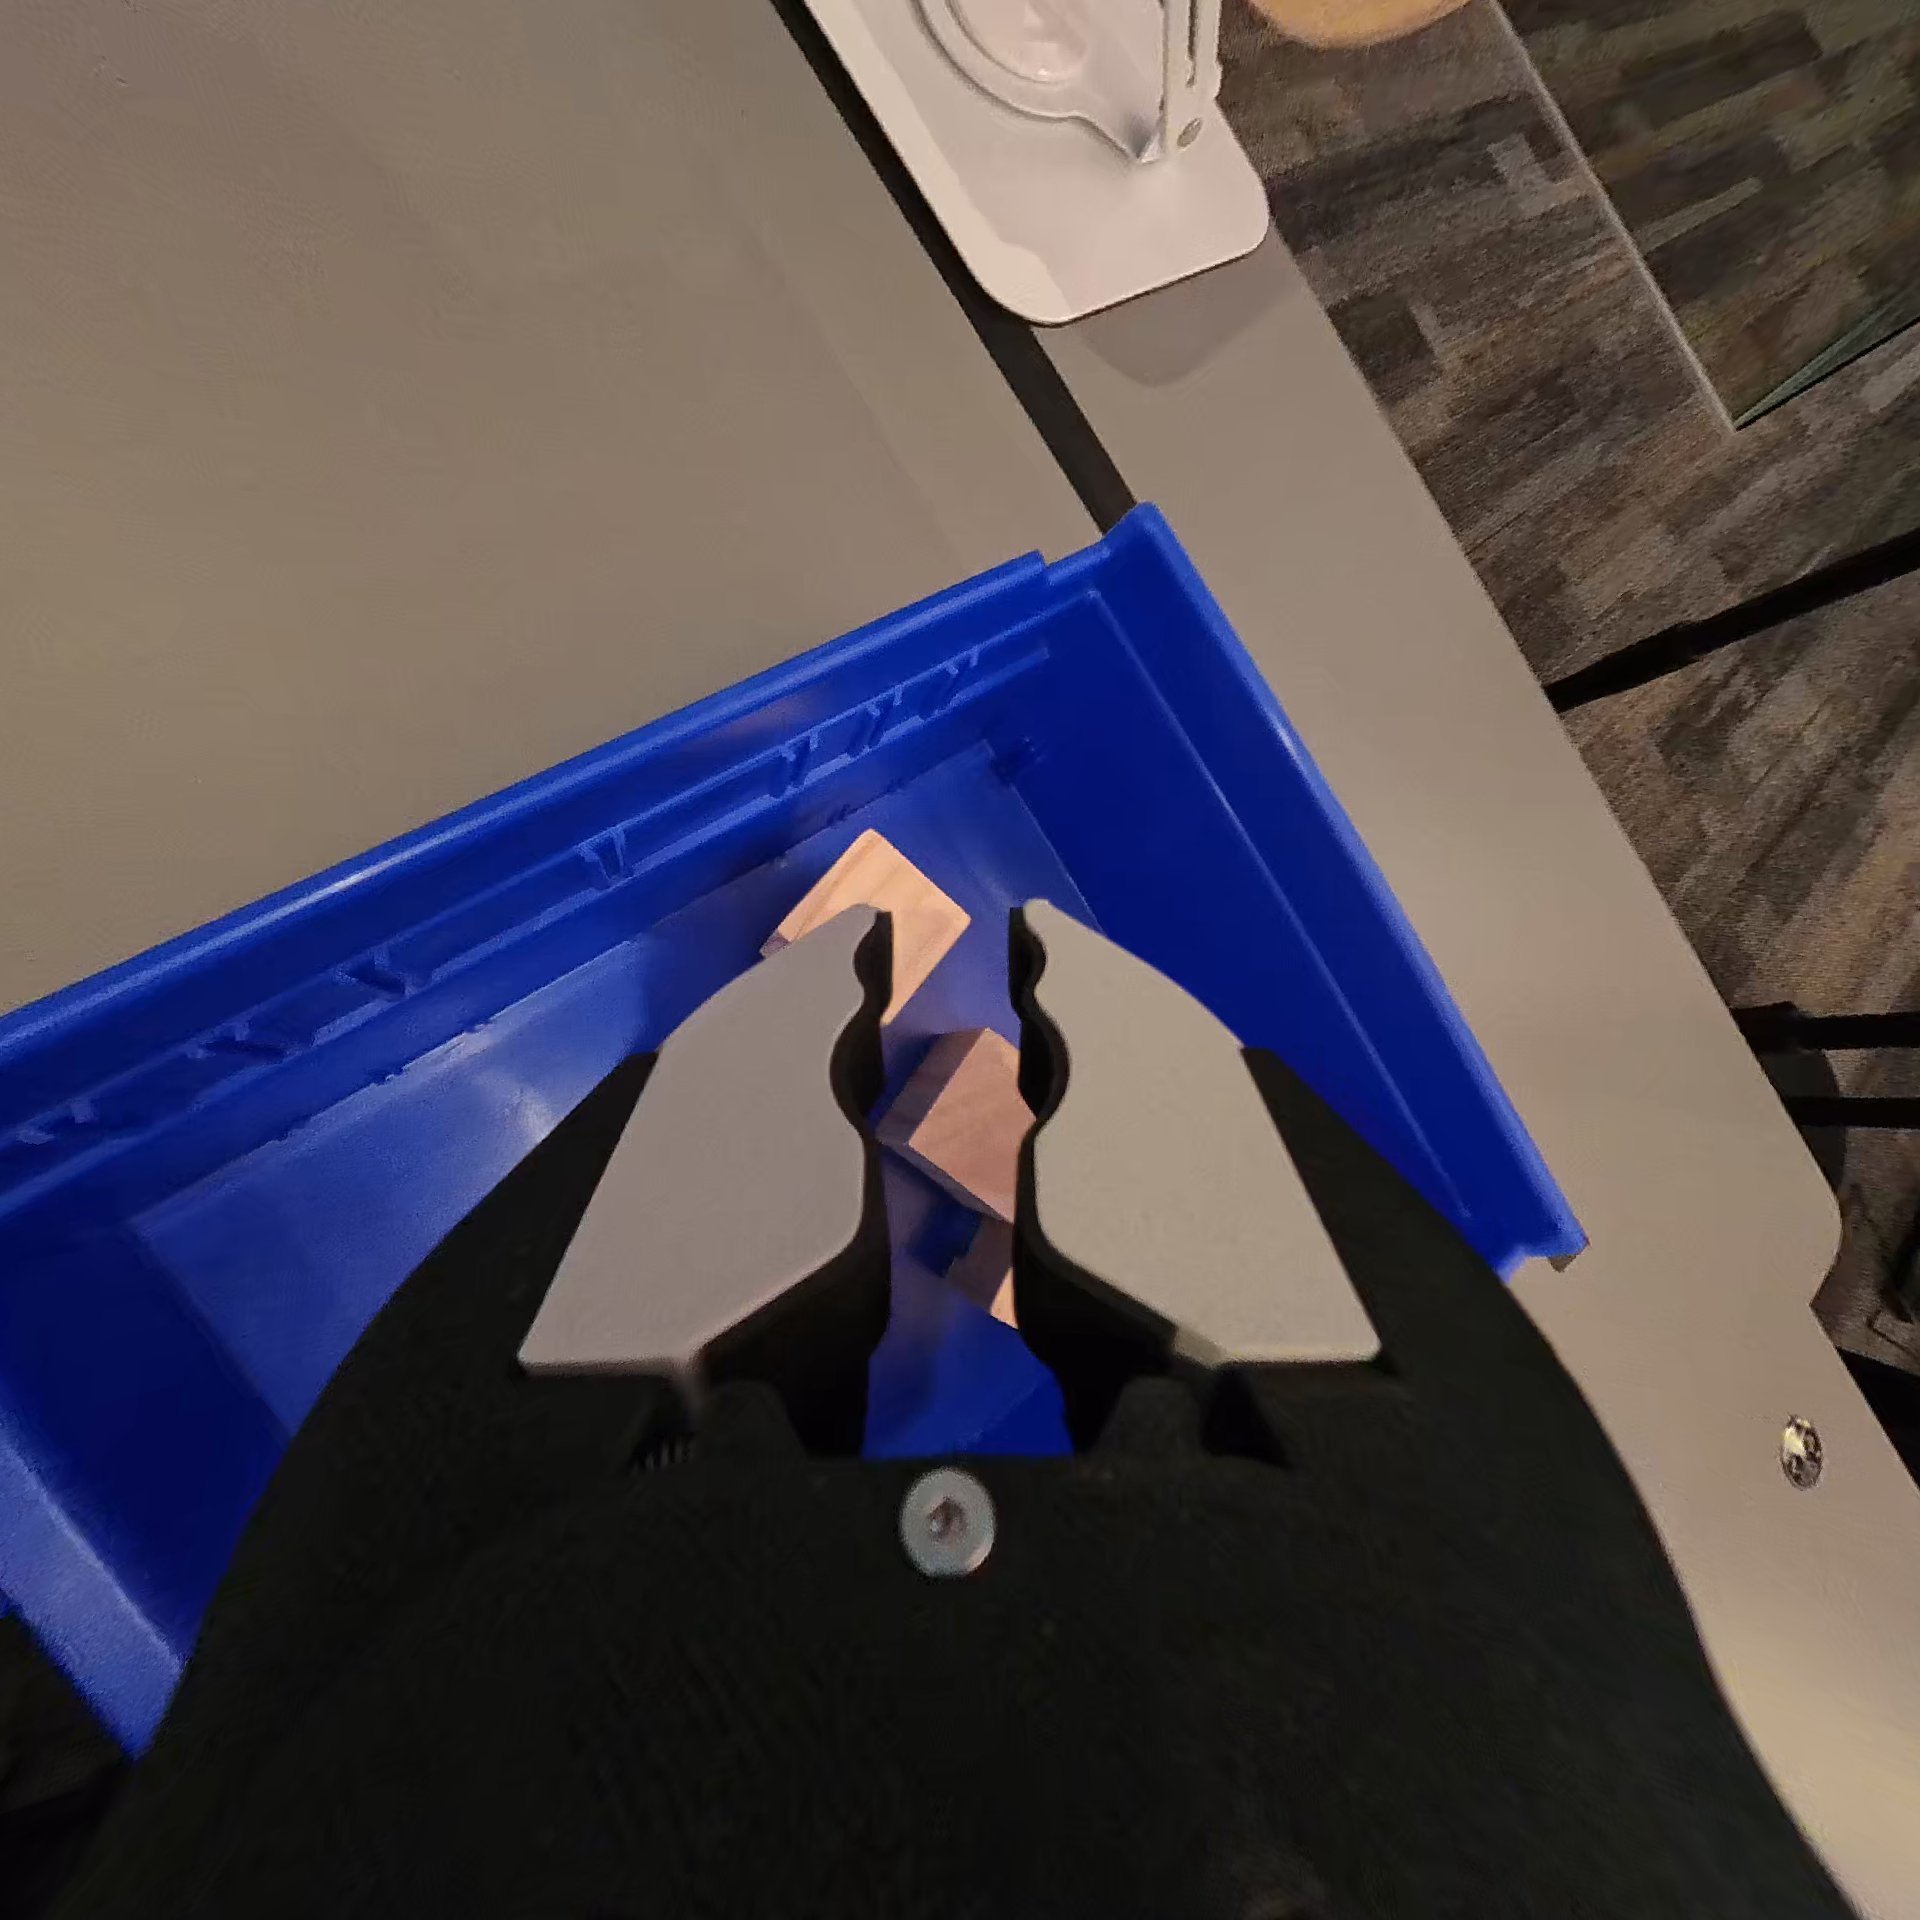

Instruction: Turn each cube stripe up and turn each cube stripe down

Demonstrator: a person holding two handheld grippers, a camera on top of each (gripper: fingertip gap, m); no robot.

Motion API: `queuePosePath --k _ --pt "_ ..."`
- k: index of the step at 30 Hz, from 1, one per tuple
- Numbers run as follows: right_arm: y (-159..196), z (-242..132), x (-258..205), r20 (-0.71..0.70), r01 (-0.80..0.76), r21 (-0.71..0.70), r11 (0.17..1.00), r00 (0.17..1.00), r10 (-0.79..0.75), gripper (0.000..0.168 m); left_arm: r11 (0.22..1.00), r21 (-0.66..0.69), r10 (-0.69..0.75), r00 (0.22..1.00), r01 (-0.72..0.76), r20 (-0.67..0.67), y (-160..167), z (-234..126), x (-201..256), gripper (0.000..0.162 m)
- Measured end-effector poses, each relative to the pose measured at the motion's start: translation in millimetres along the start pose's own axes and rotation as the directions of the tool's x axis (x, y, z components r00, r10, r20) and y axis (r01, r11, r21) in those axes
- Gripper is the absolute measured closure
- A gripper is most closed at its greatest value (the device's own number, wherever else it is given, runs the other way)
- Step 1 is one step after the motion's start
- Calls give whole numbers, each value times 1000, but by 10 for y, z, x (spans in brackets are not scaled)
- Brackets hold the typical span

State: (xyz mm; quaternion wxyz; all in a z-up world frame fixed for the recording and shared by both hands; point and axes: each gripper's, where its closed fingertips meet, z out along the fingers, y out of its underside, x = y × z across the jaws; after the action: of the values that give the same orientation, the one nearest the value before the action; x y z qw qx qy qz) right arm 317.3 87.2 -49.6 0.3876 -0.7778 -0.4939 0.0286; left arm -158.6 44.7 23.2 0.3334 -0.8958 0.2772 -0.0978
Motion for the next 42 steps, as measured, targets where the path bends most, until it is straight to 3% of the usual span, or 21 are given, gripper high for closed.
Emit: queuePosePath --k 3,6,9,13,32,36,42 --pt "101 77 -4 -6 14 -56 998 1000 -14 146 971 -206 -117 993 120 28 434 244 -251 117" --pt "139 103 -11 -2 10 -74 997 1000 -10 145 881 -398 -273 962 257 16 835 449 -277 115" --pt "131 99 -24 3 12 -74 997 1000 -12 146 822 -475 -316 946 313 77 1043 572 -374 108" --pt "132 101 -33 6 13 -79 997 1000 -12 146 797 -500 -339 936 338 93 1095 656 -380 100" --pt "234 185 -98 36 35 -146 989 999 -30 146 683 -615 -361 914 395 185 1388 849 -433 105" --pt "249 197 -103 41 37 -153 988 999 -31 147 669 -651 -289 932 359 217 1452 884 -467 117" --pt "252 193 -104 43 38 -154 987 999 -32 147 690 -656 -198 952 306 236 1372 877 -474 117"
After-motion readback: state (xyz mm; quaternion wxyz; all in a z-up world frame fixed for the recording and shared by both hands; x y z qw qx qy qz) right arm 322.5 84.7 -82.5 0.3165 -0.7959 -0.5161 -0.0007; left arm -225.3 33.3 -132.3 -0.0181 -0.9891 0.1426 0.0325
